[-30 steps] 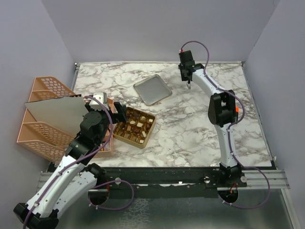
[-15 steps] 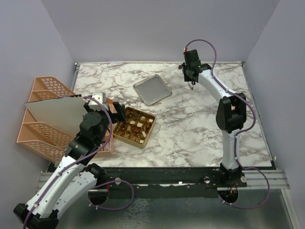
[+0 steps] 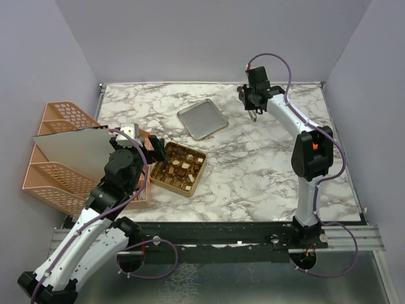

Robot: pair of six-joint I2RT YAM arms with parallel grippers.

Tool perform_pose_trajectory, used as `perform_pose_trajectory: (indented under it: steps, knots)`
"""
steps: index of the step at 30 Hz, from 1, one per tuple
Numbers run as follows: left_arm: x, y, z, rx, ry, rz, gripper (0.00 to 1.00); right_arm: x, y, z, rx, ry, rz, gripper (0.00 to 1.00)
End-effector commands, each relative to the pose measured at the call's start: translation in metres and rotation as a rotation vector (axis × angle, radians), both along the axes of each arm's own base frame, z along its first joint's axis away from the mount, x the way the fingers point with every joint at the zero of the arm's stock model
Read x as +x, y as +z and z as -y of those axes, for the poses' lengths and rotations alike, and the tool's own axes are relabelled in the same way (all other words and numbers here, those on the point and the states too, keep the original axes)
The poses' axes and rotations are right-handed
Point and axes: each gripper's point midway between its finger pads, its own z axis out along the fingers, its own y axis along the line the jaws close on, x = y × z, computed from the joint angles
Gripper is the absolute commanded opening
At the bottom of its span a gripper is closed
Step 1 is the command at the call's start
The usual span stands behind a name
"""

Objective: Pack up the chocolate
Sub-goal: Pick up the fake chocolate from the plate, then place the fake chocolate in the packing box.

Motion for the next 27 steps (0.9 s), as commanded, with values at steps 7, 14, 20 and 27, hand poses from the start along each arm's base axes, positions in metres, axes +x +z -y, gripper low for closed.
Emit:
perform_pose_trajectory:
  steps: [7,14,20,27]
  knots:
    - [-0.001,0.003,-0.007,0.002,0.028,0.023,0.99,-0.010,0.034,-0.005,0.067,0.027,0.034,0.25]
    - [-0.002,0.006,-0.010,0.000,0.043,0.033,0.99,-0.051,0.041,-0.045,0.137,0.139,-0.007,0.26]
    - [-0.006,0.012,-0.017,-0.011,0.071,0.052,0.99,-0.110,0.046,-0.093,0.156,0.286,-0.048,0.26]
    - [-0.008,0.017,-0.025,-0.021,0.106,0.071,0.99,-0.193,0.059,-0.148,0.207,0.471,-0.087,0.26]
